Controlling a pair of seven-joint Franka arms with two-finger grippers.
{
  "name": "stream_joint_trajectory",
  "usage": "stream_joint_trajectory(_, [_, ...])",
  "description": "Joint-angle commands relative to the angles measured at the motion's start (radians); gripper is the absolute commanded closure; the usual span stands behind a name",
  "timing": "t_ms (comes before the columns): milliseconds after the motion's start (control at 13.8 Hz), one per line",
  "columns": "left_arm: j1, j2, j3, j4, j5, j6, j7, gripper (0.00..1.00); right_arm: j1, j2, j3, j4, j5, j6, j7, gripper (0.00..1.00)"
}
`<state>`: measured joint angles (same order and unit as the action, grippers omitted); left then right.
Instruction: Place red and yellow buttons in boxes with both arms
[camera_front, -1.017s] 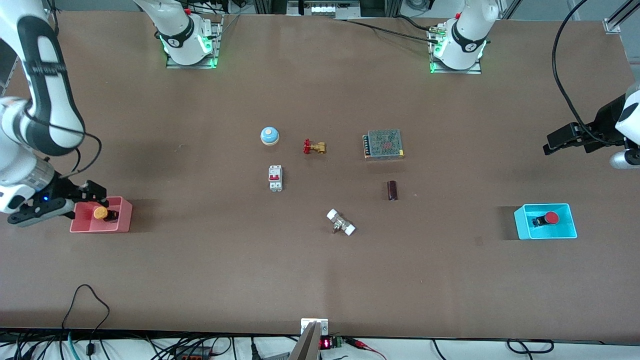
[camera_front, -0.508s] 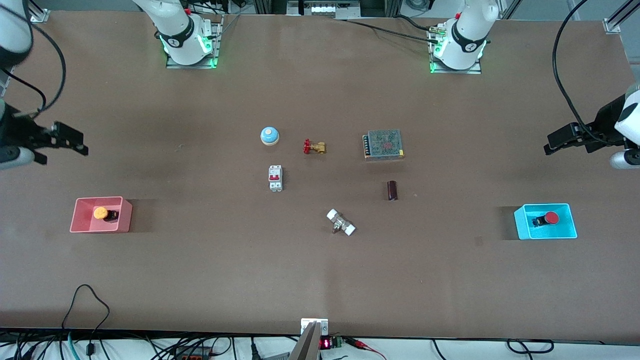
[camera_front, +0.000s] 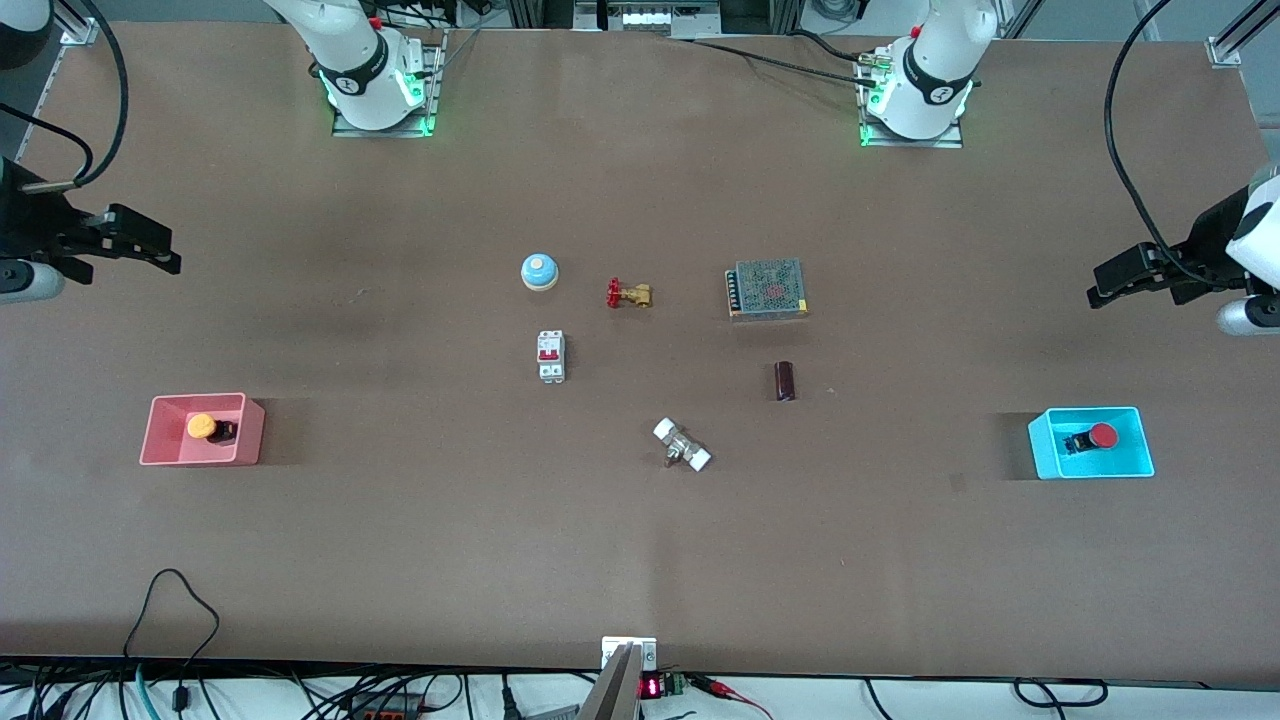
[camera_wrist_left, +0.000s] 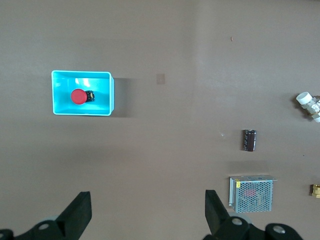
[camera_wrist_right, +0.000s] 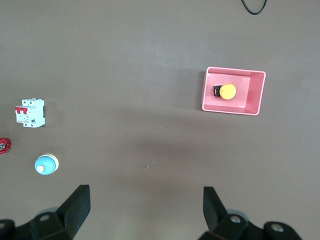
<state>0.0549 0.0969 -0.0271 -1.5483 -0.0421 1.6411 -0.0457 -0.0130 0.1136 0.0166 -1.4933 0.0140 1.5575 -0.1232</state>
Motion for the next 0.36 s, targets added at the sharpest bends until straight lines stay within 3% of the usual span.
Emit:
stream_joint_trajectory(0, [0.003, -0.014, -0.005, 0.004, 0.019, -0.018, 0.023, 0.0, 0.005, -0.002, 0.006, 0.007, -0.016, -0.008, 0.02, 0.0])
stream_joint_trajectory(291, [0.002, -0.014, -0.005, 0.004, 0.019, -0.018, 0.023, 0.0, 0.007, 0.0, 0.006, 0.005, -0.011, 0.001, 0.02, 0.0])
